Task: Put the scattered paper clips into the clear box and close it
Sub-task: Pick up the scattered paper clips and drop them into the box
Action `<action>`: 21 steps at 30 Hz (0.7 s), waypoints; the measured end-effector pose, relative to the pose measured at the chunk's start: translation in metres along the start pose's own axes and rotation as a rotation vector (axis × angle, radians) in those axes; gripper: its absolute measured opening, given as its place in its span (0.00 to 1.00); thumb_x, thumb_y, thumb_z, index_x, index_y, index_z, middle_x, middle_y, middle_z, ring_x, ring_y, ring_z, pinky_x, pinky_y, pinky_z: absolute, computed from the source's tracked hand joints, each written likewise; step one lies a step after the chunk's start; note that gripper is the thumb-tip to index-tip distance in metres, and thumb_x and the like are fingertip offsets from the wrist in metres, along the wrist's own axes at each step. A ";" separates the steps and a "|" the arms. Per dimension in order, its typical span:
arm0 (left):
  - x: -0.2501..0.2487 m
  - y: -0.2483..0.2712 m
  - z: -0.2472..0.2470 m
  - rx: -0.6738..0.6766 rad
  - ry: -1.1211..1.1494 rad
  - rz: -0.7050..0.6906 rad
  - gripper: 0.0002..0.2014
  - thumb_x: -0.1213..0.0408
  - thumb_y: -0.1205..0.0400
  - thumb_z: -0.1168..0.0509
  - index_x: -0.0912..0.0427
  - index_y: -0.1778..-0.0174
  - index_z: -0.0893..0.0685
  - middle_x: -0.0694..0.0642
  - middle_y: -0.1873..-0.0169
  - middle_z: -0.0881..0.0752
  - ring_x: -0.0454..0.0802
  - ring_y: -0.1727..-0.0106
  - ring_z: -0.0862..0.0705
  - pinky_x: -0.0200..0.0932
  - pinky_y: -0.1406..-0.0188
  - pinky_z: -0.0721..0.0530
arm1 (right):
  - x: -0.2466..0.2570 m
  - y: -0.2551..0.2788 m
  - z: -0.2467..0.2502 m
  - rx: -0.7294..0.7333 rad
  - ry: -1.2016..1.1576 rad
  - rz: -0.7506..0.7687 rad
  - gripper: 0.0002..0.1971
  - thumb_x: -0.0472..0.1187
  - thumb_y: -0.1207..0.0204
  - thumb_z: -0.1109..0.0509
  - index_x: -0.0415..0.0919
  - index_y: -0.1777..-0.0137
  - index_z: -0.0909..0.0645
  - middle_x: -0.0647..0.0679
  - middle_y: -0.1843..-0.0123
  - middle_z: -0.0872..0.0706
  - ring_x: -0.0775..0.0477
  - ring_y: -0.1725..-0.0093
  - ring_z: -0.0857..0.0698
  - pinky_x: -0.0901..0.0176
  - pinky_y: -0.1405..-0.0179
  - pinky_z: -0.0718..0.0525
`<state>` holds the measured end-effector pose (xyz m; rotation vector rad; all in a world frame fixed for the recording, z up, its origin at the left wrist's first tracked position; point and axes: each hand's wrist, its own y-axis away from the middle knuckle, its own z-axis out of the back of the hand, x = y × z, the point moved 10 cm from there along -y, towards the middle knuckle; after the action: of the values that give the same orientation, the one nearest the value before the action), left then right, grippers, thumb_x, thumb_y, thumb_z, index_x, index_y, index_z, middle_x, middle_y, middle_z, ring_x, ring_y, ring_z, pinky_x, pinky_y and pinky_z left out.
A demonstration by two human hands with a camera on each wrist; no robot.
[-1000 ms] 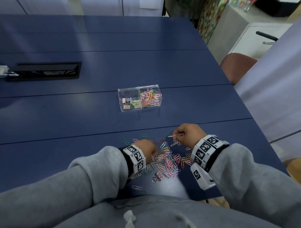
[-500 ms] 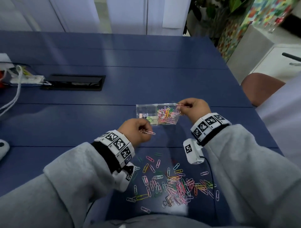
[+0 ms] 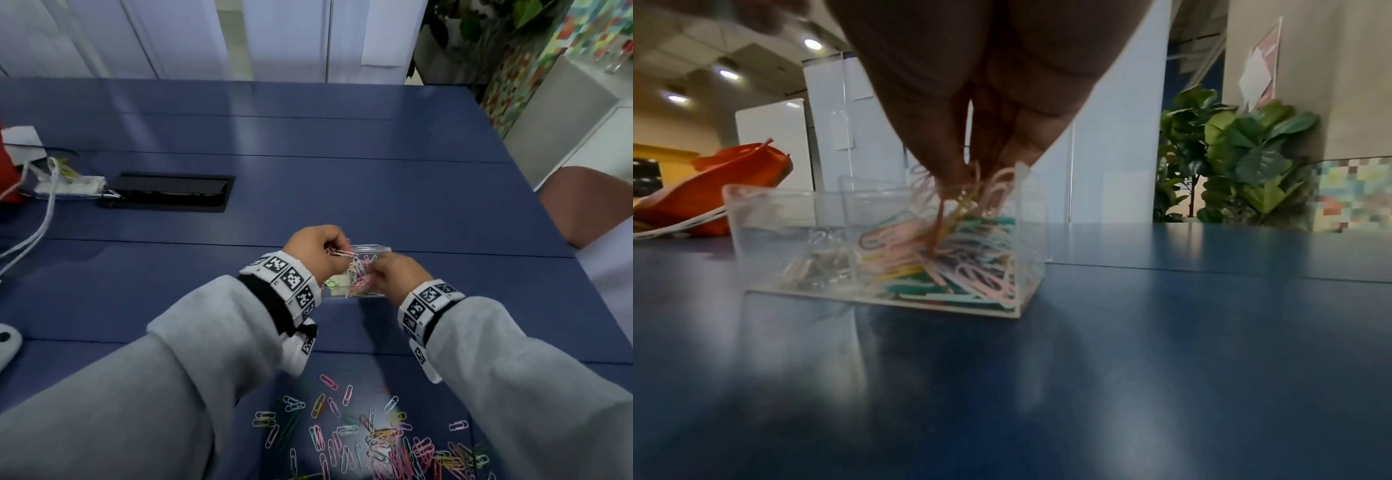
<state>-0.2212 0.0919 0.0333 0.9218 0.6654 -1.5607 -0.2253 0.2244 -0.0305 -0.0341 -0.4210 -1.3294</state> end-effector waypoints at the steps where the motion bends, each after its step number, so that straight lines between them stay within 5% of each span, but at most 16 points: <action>1: -0.003 -0.009 -0.008 0.012 -0.006 0.004 0.15 0.70 0.29 0.27 0.48 0.75 0.21 0.40 0.70 0.17 0.43 0.57 0.14 0.37 0.57 0.16 | 0.001 0.002 -0.002 0.017 0.024 0.019 0.12 0.39 0.23 0.36 0.40 0.43 0.17 0.43 0.41 0.17 0.39 0.42 0.18 0.51 0.42 0.22; 7: -0.008 -0.048 -0.046 0.062 -0.086 0.032 0.15 0.72 0.29 0.30 0.49 0.74 0.23 0.49 0.62 0.13 0.49 0.53 0.13 0.45 0.49 0.15 | 0.001 0.014 0.002 -0.030 0.120 0.103 0.15 0.41 0.24 0.38 0.40 0.40 0.18 0.45 0.37 0.17 0.41 0.36 0.21 0.53 0.36 0.25; 10: -0.004 -0.052 -0.064 0.141 -0.217 0.033 0.08 0.70 0.27 0.32 0.51 0.67 0.18 0.51 0.61 0.14 0.50 0.56 0.15 0.43 0.51 0.16 | -0.009 0.023 0.003 -0.051 0.233 0.078 0.17 0.46 0.23 0.38 0.44 0.38 0.19 0.49 0.32 0.19 0.45 0.24 0.30 0.50 0.22 0.42; 13: 0.003 -0.049 -0.077 0.263 -0.413 0.026 0.09 0.68 0.24 0.32 0.55 0.51 0.13 0.52 0.50 0.13 0.49 0.49 0.15 0.37 0.51 0.21 | -0.013 0.031 -0.005 0.002 0.248 0.072 0.19 0.49 0.22 0.40 0.50 0.32 0.24 0.53 0.27 0.23 0.48 0.20 0.38 0.46 0.19 0.54; 17: 0.007 -0.039 -0.086 0.393 -0.616 -0.031 0.16 0.65 0.22 0.34 0.50 0.38 0.16 0.50 0.39 0.15 0.50 0.38 0.17 0.42 0.38 0.19 | -0.007 0.035 -0.003 0.000 0.234 0.094 0.20 0.50 0.22 0.40 0.49 0.31 0.25 0.53 0.26 0.24 0.47 0.19 0.40 0.45 0.18 0.56; 21: 0.004 -0.022 -0.081 0.424 -0.676 -0.055 0.19 0.62 0.21 0.36 0.45 0.33 0.20 0.51 0.35 0.17 0.52 0.37 0.18 0.44 0.39 0.17 | -0.013 0.041 0.011 -0.063 0.198 0.053 0.19 0.50 0.22 0.40 0.50 0.32 0.24 0.55 0.27 0.24 0.50 0.19 0.39 0.48 0.19 0.55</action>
<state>-0.2263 0.1605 -0.0148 0.6060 -0.1267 -1.9550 -0.1922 0.2495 -0.0160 0.0335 -0.2090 -1.2801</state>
